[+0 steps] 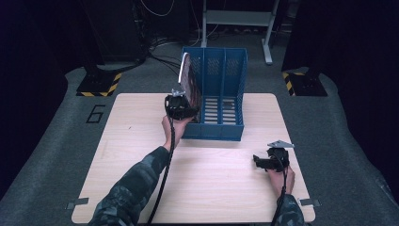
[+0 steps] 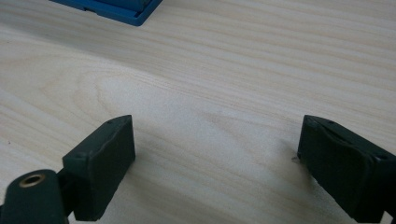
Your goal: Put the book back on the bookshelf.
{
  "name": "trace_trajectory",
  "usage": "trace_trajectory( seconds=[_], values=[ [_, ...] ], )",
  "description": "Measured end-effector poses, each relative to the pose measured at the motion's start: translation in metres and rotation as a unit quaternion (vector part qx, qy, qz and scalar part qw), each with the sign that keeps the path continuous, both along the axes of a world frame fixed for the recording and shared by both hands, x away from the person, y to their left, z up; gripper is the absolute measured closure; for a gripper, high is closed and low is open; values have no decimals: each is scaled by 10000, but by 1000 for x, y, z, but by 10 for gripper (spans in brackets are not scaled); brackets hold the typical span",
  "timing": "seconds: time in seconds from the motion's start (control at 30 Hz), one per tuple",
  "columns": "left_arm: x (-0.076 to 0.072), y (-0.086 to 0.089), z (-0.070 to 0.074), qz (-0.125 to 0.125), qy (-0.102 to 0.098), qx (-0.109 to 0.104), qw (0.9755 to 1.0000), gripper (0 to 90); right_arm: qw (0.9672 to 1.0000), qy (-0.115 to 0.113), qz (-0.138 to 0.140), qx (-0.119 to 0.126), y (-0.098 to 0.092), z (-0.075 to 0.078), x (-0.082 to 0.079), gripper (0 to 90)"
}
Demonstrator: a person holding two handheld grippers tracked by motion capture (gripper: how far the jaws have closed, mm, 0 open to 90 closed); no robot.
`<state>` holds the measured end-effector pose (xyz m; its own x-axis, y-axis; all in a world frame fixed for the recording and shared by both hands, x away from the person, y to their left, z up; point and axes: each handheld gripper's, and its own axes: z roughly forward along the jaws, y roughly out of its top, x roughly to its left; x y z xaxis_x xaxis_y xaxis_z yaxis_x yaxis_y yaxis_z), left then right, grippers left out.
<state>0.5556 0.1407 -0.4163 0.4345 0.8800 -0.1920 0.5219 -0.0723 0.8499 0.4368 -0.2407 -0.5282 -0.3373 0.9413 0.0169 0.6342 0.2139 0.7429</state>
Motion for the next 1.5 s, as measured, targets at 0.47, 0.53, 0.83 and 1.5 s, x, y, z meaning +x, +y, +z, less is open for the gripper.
trace_trajectory(
  seconds=[0.47, 0.53, 0.83, 1.5],
  values=[
    [-37, 33, 18, -500, -315, 425, 9973, 143, 10000, 25, 1, -22, 0, 0, 0, 107],
    [-44, 37, 20, -594, -338, 357, 9970, 143, 10000, 18, -10, -16, 0, 0, 0, 107],
    [-70, 52, 26, -923, -400, 512, 9936, 143, 10000, 18, -20, -11, 0, 0, 0, 109],
    [-165, 95, 3, -1184, -621, 1246, 9832, 136, 10000, 16, -26, -12, 0, 0, 0, 110]
  ],
)
